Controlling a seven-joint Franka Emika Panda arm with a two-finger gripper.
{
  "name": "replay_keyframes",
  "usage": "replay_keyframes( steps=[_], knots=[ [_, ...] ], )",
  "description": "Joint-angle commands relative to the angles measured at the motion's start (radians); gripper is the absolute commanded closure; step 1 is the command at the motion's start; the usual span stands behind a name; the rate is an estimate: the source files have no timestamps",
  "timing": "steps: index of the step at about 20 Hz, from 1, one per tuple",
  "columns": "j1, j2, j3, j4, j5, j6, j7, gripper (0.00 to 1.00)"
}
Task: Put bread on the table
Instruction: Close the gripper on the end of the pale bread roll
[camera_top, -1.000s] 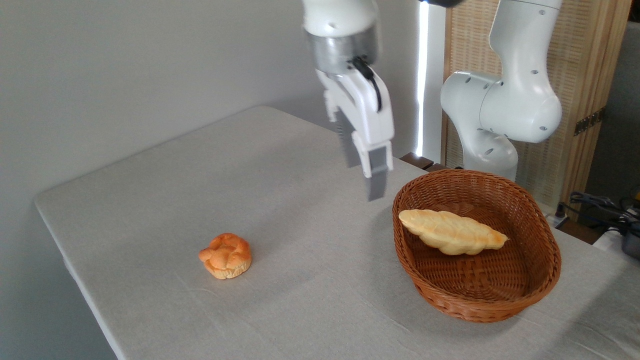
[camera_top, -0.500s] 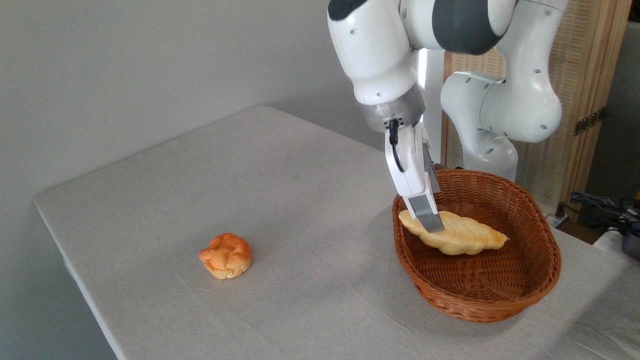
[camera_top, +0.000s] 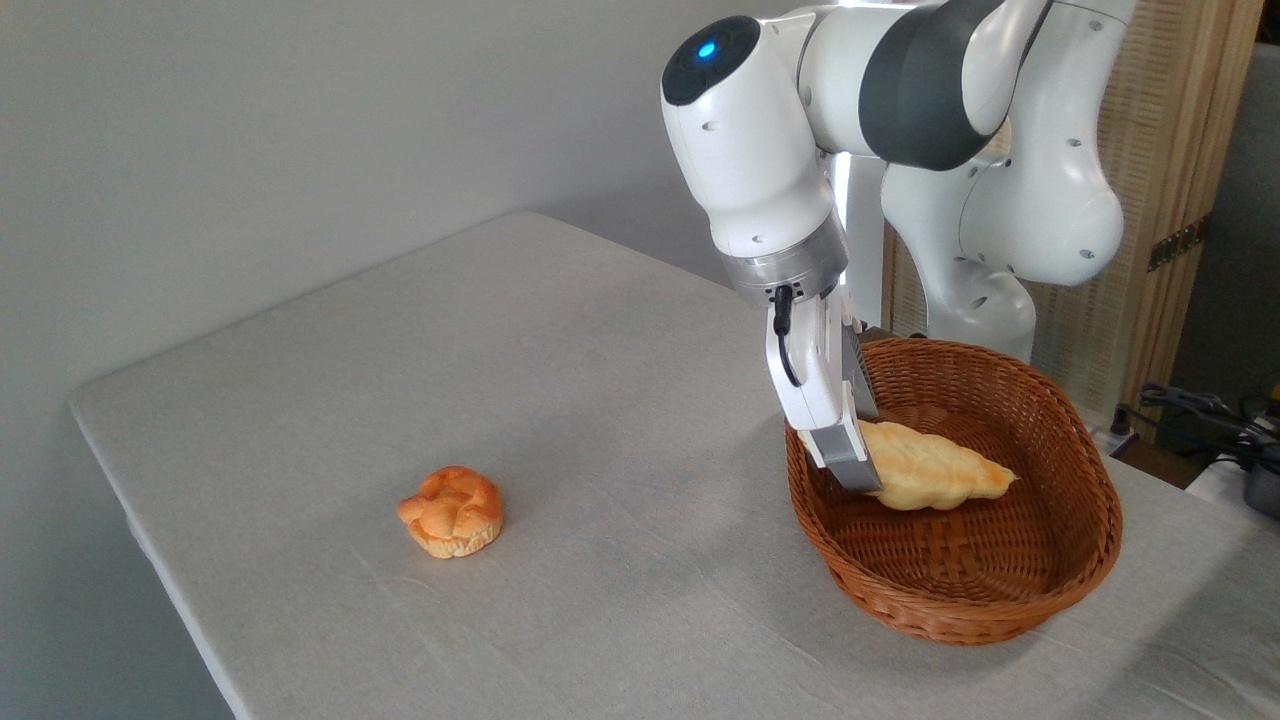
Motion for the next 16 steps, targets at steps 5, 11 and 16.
replay_keyframes(
  steps=[5,11,16],
  knots=[
    [-0.038,-0.008,0.01,-0.026,0.01,-0.002,0.017,0.81],
    [-0.041,-0.008,0.01,-0.026,0.01,-0.011,0.016,0.8],
    [-0.042,-0.008,0.01,-0.026,0.01,-0.028,0.019,0.81]
  ],
)
